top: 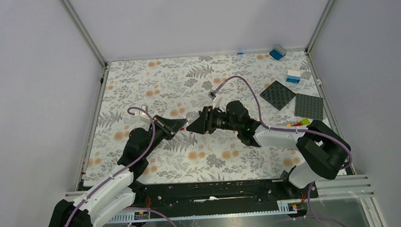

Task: Insert the pens into the pen caps

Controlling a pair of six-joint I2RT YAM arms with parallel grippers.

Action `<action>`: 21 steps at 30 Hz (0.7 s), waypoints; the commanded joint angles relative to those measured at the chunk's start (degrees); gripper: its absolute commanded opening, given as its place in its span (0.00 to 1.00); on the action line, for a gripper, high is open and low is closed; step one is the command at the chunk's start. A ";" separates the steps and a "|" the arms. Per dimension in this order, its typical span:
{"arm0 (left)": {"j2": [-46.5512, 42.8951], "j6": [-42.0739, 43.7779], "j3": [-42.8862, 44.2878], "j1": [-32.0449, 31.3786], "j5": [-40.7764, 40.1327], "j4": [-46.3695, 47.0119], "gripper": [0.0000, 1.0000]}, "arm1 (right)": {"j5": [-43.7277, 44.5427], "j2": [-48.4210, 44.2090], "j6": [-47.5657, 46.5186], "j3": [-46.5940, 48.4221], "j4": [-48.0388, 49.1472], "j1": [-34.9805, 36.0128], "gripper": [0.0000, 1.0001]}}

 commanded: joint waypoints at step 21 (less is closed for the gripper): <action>-0.94 0.09 -1.10 -0.19 0.19 3.76 0.00 | -1.86 2.80 0.23 4.34 1.89 1.68 0.06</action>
